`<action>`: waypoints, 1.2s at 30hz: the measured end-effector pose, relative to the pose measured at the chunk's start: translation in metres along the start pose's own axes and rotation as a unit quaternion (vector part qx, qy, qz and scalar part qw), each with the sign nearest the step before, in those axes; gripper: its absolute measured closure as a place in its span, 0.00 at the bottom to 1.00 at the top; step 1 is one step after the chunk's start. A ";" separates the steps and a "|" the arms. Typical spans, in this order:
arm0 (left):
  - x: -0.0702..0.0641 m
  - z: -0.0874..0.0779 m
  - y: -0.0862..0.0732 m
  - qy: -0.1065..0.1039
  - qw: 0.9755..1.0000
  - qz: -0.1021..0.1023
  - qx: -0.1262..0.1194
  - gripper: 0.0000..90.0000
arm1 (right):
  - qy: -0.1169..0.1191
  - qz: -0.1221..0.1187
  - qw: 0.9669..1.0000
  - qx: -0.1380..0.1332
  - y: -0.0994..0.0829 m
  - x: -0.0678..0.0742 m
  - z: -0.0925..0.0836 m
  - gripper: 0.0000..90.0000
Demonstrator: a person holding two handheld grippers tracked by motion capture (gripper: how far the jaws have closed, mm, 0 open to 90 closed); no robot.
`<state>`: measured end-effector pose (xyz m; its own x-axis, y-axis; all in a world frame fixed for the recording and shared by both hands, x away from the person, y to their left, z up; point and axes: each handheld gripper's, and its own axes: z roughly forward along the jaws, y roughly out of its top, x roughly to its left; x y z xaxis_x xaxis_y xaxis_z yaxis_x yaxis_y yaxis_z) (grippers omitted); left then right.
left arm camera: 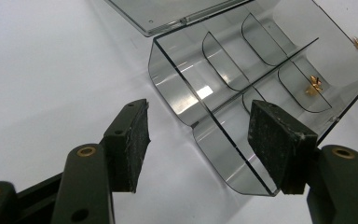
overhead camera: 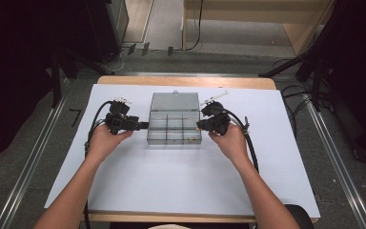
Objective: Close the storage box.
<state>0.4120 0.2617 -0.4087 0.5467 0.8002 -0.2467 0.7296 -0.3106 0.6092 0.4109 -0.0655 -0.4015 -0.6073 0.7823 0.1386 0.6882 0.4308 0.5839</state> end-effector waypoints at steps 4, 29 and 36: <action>0.000 0.000 0.000 0.000 1.000 0.000 0.001 0.44 | 0.004 -0.003 1.000 0.005 0.000 0.005 0.005 0.98; 0.002 0.004 0.014 -0.005 1.000 -0.011 -0.008 0.47 | -0.003 0.000 0.999 -0.055 0.000 -0.003 0.005 0.77; 0.001 0.008 0.028 0.000 1.000 -0.007 -0.006 0.47 | -0.016 0.001 0.996 -0.087 0.002 -0.014 0.005 0.73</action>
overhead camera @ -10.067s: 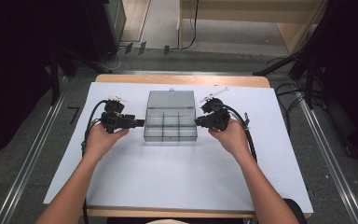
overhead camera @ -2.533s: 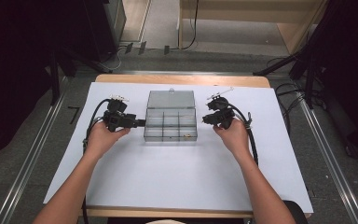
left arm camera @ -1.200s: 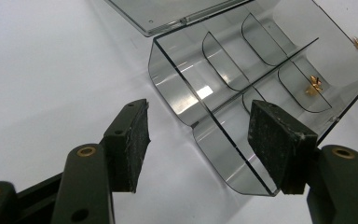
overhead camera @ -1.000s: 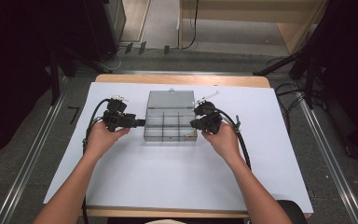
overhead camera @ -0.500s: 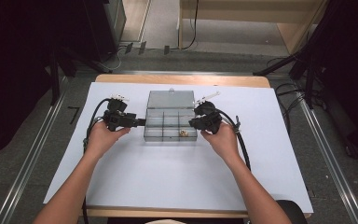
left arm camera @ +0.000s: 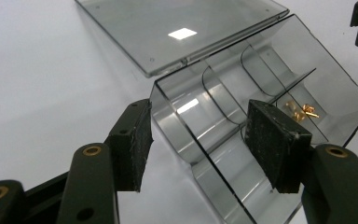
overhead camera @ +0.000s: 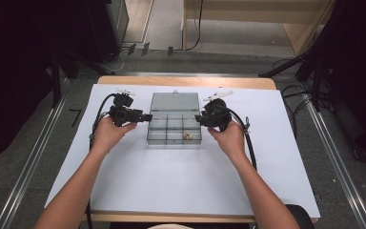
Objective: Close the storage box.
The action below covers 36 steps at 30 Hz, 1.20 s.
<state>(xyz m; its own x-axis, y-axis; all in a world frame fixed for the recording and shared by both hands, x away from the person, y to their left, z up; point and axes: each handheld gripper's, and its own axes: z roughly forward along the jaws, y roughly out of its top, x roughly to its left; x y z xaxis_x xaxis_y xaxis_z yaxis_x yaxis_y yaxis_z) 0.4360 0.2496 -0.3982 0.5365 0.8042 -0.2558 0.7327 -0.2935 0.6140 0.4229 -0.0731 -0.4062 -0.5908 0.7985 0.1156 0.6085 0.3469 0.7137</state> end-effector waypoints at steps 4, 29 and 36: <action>0.000 0.004 0.008 0.000 1.000 -0.003 -0.001 0.48 | -0.007 0.009 1.000 0.000 0.003 -0.007 0.003 0.73; 0.017 0.030 0.036 0.026 0.999 -0.027 0.021 0.50 | -0.035 0.037 0.999 -0.007 0.031 -0.026 0.033 0.70; 0.021 0.038 0.044 0.033 0.999 -0.036 0.019 0.51 | -0.039 0.046 0.998 -0.003 0.034 -0.028 0.044 0.69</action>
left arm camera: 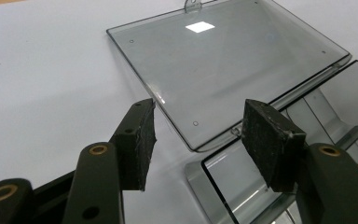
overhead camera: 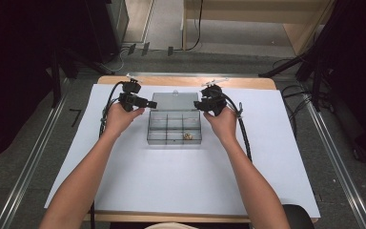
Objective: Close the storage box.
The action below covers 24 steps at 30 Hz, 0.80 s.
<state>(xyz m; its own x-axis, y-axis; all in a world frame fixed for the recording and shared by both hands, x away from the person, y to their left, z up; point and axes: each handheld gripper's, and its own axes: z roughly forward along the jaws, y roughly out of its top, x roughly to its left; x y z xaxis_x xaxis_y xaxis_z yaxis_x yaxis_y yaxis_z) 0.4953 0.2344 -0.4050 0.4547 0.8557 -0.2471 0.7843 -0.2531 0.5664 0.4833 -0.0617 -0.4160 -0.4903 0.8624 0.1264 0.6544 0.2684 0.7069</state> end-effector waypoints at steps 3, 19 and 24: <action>0.001 0.003 0.003 0.002 1.000 0.001 0.006 0.51 | -0.003 0.008 1.000 0.000 0.002 -0.001 0.004 0.69; 0.007 0.022 0.010 0.020 0.999 -0.023 0.015 0.48 | -0.028 0.041 0.999 0.013 0.009 -0.005 0.028 0.68; 0.008 0.026 0.010 0.024 0.999 -0.028 0.017 0.48 | -0.028 0.048 0.998 0.020 0.009 -0.004 0.033 0.68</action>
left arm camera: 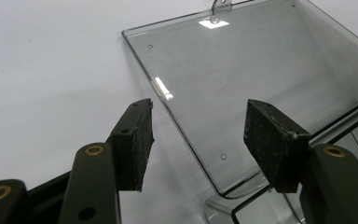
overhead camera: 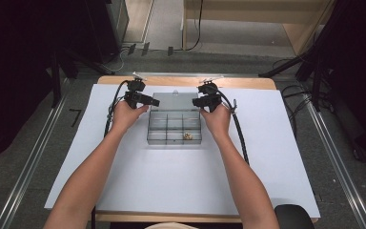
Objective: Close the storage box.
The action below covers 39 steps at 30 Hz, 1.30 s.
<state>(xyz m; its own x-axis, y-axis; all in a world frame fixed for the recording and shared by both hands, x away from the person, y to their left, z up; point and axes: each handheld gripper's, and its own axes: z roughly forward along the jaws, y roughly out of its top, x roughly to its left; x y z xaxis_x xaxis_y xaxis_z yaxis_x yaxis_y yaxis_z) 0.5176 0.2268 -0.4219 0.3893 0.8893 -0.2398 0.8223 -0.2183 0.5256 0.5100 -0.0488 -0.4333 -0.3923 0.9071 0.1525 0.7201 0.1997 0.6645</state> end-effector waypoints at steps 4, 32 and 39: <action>0.001 0.004 -0.001 0.002 1.000 -0.005 0.007 0.47 | 0.001 0.010 1.000 0.006 0.000 0.001 0.004 0.68; 0.005 0.019 0.003 -0.052 0.996 -0.067 0.019 0.38 | 0.002 0.034 0.999 0.008 -0.004 0.008 0.009 0.63; 0.006 0.019 0.002 -0.057 0.996 -0.068 0.021 0.38 | 0.015 0.053 0.998 0.023 -0.003 0.005 0.007 0.55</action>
<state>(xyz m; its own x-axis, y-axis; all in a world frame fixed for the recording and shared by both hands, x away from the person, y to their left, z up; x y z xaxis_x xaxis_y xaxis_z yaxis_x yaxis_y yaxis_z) 0.5298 0.2244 -0.4374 0.3155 0.8611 -0.3987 0.8863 -0.1172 0.4481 0.5101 -0.0423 -0.4400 -0.3292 0.9124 0.2430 0.7837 0.1204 0.6094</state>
